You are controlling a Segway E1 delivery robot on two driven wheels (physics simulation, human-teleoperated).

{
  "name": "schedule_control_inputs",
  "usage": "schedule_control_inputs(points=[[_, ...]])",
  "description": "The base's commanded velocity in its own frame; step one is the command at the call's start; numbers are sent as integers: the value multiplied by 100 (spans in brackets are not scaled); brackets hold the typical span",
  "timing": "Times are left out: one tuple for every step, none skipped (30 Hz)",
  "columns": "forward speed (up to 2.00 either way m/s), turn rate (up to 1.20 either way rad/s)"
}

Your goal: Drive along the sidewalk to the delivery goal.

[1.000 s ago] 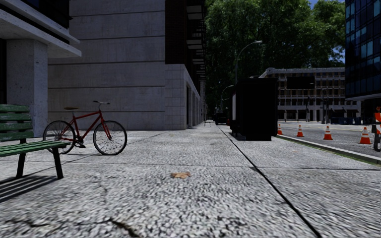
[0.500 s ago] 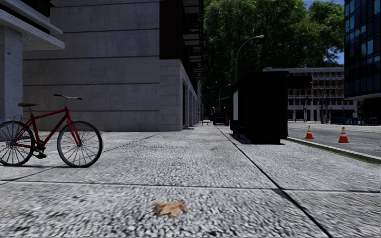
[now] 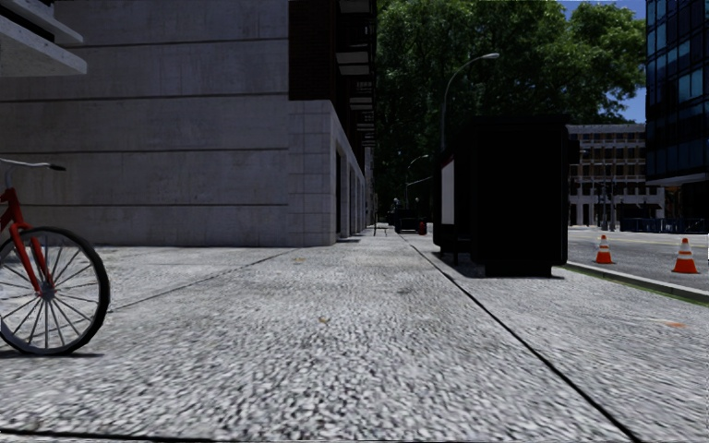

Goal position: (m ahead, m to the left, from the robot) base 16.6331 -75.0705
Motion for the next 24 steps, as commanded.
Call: schedule_control_inputs(points=[[200,-31],[200,0],[200,0],[200,0],[200,0],[200,0],[200,0],[200,0],[200,0],[200,0],[200,0],[200,0],[200,0],[200,0],[200,0],[200,0],[200,0],[200,0],[200,0],[200,0],[200,0],[200,0],[200,0],[200,0]])
